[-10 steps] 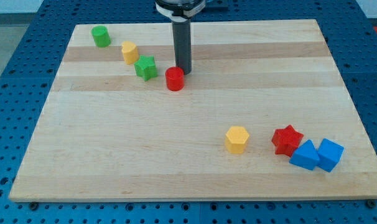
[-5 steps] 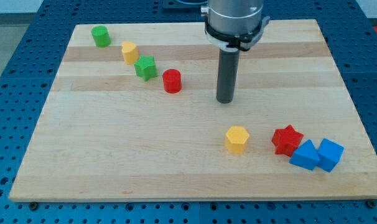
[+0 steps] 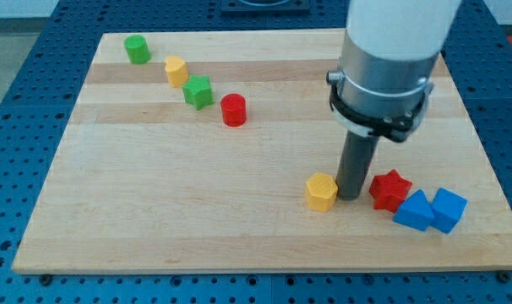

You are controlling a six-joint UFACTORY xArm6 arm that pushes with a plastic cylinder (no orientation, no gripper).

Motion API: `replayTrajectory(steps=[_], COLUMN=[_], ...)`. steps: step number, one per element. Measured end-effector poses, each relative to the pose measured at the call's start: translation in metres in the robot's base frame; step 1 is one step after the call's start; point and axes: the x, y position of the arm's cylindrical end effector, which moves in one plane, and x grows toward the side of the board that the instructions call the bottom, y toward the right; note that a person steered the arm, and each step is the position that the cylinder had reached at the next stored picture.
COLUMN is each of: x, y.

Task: Push the hexagon diagonally to the bottom right of red circle

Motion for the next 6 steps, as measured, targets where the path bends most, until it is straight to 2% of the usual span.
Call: replayTrajectory(steps=[2, 3, 5, 6], x=[0.064, 0.054, -0.074, -0.106], y=[0.001, -0.016, -0.045, -0.053])
